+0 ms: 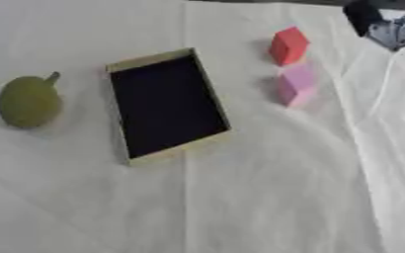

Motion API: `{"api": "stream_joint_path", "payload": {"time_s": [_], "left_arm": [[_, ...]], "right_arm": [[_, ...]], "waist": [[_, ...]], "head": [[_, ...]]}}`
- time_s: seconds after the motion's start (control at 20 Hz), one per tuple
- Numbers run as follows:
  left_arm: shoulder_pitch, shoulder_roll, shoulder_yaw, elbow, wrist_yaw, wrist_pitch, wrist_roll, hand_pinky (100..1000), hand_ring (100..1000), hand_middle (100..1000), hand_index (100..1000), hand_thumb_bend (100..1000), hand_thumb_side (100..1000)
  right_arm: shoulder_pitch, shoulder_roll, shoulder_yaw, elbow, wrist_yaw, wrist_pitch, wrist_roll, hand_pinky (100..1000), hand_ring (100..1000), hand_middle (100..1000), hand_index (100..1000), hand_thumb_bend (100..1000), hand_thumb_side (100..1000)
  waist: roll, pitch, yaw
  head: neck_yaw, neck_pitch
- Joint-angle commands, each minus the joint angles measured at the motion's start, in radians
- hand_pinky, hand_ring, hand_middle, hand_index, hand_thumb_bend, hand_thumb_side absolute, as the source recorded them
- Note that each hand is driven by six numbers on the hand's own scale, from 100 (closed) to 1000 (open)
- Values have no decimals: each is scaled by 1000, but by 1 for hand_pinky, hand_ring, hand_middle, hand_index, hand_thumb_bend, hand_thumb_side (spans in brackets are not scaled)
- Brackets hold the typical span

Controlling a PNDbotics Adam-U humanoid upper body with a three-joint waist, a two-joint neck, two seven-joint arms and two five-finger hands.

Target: Pick up objects on the table and place them in the box.

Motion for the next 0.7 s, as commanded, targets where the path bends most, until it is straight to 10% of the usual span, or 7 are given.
{"api": "stream_joint_path", "payload": {"time_s": [0.05, 0.7], "left_arm": [[-10, 19, -1, -12, 8, -2, -4, 756, 813, 761, 844, 100, 672], [-13, 18, -7, -8, 10, -3, -14, 757, 813, 756, 840, 100, 672]], "right_arm": [[-29, -46, 18, 0, 58, -50, 43, 907, 974, 871, 951, 100, 317], [-76, -51, 128, 102, 227, -162, 153, 931, 998, 887, 955, 138, 558]], "waist": [[4, -20, 3], [7, -24, 8]], "head": [[-4, -10], [-6, -8]]}}
